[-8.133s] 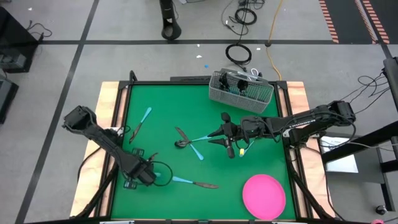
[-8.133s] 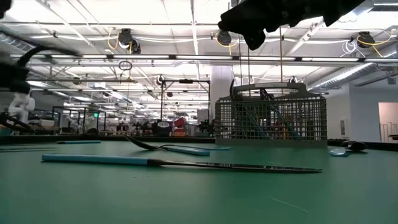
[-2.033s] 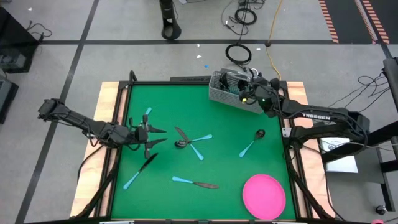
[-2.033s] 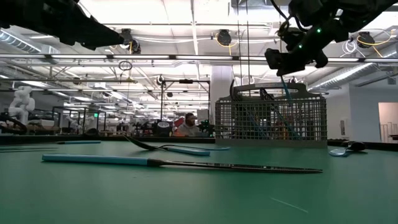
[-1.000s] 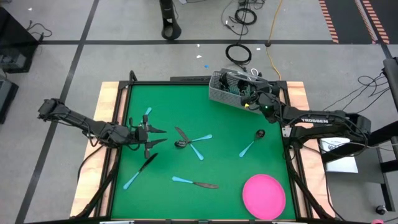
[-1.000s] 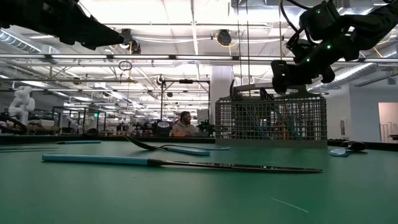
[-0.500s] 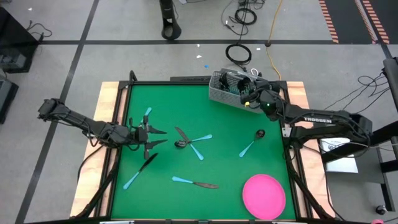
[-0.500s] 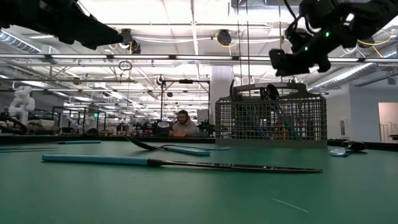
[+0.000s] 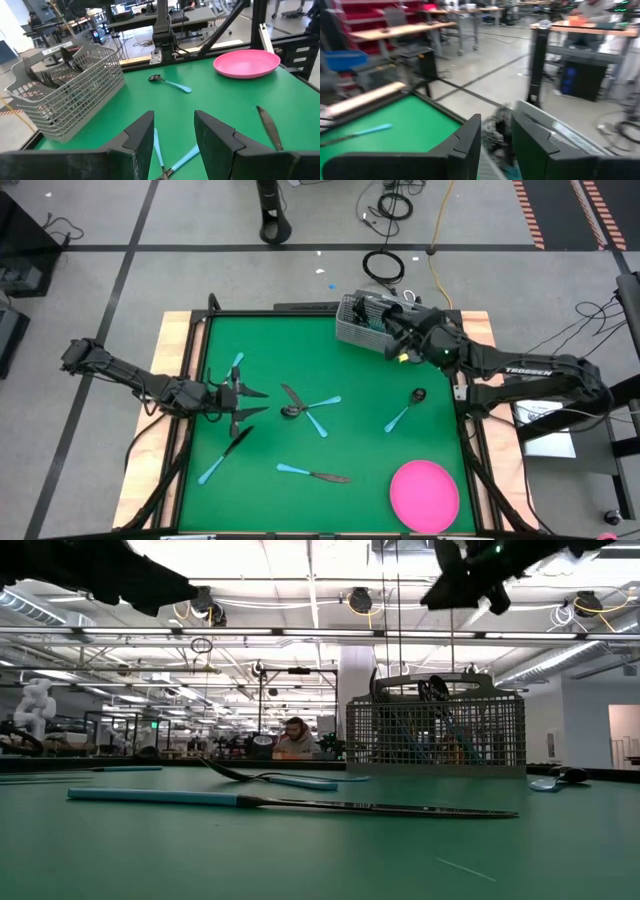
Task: Sort silverware
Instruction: Put the blue spoon into the silverware basket
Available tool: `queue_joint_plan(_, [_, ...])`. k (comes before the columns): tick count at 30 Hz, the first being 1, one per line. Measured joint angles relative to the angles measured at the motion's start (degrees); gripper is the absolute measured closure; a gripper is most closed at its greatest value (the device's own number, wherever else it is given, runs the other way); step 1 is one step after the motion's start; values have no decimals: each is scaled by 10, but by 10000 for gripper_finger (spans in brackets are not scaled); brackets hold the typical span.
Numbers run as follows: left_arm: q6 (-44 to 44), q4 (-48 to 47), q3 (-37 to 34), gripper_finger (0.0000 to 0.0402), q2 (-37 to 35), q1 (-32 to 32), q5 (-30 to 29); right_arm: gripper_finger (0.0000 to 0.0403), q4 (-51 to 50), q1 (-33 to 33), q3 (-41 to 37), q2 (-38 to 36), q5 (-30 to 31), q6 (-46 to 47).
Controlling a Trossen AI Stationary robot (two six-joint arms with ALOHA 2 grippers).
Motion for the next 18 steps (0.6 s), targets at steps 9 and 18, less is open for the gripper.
queue_joint_plan(9, [-88, 2, 0, 258, 0, 0, 18, 305, -118, 77, 79, 8, -20, 157])
queue_joint_plan(18, [-75, 2, 0, 259, 0, 0, 19, 305, -157, 122, 108, 111, -137, 190])
